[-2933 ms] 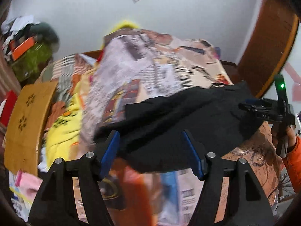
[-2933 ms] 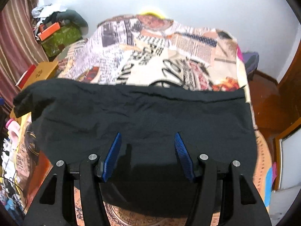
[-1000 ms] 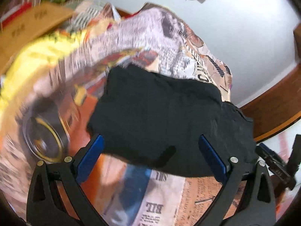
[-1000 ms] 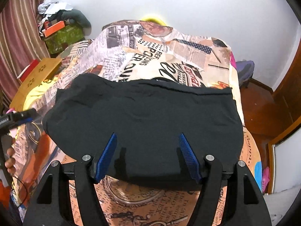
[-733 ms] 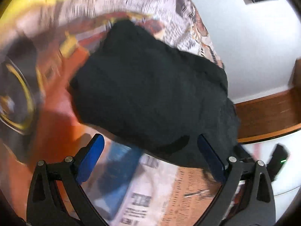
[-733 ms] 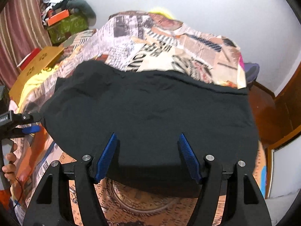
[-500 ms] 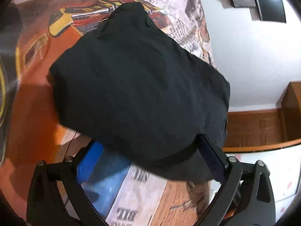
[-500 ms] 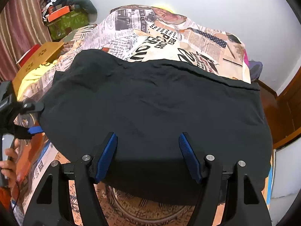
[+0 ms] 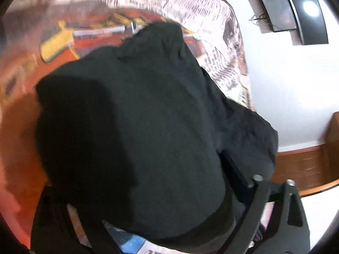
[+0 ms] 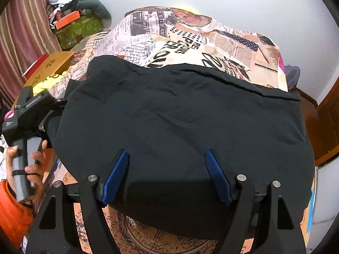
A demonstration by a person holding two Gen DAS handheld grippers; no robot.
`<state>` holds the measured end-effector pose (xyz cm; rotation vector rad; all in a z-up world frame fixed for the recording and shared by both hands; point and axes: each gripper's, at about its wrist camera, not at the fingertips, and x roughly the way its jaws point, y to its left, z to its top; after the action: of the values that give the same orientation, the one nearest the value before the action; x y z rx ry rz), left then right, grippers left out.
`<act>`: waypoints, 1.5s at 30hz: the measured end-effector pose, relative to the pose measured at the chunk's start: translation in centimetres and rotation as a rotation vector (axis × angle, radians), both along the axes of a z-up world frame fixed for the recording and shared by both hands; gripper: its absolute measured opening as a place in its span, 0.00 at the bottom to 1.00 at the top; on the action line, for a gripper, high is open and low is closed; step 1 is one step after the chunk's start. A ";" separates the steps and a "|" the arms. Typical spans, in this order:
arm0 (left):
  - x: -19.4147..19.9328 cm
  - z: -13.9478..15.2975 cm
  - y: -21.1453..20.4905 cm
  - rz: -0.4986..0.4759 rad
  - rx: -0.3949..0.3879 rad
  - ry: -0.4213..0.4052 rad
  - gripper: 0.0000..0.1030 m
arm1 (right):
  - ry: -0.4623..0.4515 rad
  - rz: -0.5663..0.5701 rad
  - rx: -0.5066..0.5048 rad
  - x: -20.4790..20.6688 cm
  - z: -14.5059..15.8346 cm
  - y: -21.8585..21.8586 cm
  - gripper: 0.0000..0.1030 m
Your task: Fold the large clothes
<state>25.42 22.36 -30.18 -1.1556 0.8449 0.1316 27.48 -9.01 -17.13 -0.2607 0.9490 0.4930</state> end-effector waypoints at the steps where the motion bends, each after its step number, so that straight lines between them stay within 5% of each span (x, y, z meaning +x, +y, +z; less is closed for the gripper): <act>1: -0.1 0.7 -0.2 0.008 0.037 0.006 0.79 | 0.005 -0.002 -0.001 0.1 0.0 0.0 0.70; 6: -0.4 5.7 -0.8 0.000 0.227 -0.008 0.44 | 0.056 -0.001 0.030 0.1 1.2 0.2 0.70; 8: -0.7 8.9 -1.3 0.000 0.332 -0.037 0.38 | 0.070 0.013 0.074 -0.3 1.9 0.5 0.70; 14: -3.3 17.8 -3.9 0.030 0.676 -0.143 0.32 | 0.084 0.079 0.128 -1.4 2.6 3.6 0.70; 20: -5.1 22.2 -7.5 -0.032 0.965 -0.203 0.32 | 0.146 0.154 0.112 -1.5 0.2 7.8 0.72; 28: -2.4 21.9 -12.7 -0.171 1.036 -0.226 0.32 | 0.133 0.222 0.012 -2.2 -0.9 9.0 0.71; 35: -1.3 22.4 -18.2 -0.330 1.008 -0.283 0.32 | 0.104 0.057 0.141 -1.9 2.9 -0.9 0.71; 41: 0.1 20.8 -25.1 -0.477 1.079 -0.271 0.33 | 0.016 -0.119 0.127 -2.0 4.9 -9.6 0.71; 45: 0.8 18.8 -28.0 -0.589 1.067 -0.231 0.44 | 0.026 -0.193 0.149 -2.1 4.7 -13.6 0.71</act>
<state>26.24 -5.67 -11.41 0.0935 0.7145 -0.0461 25.33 -22.57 -12.40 -0.0275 0.9470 0.3880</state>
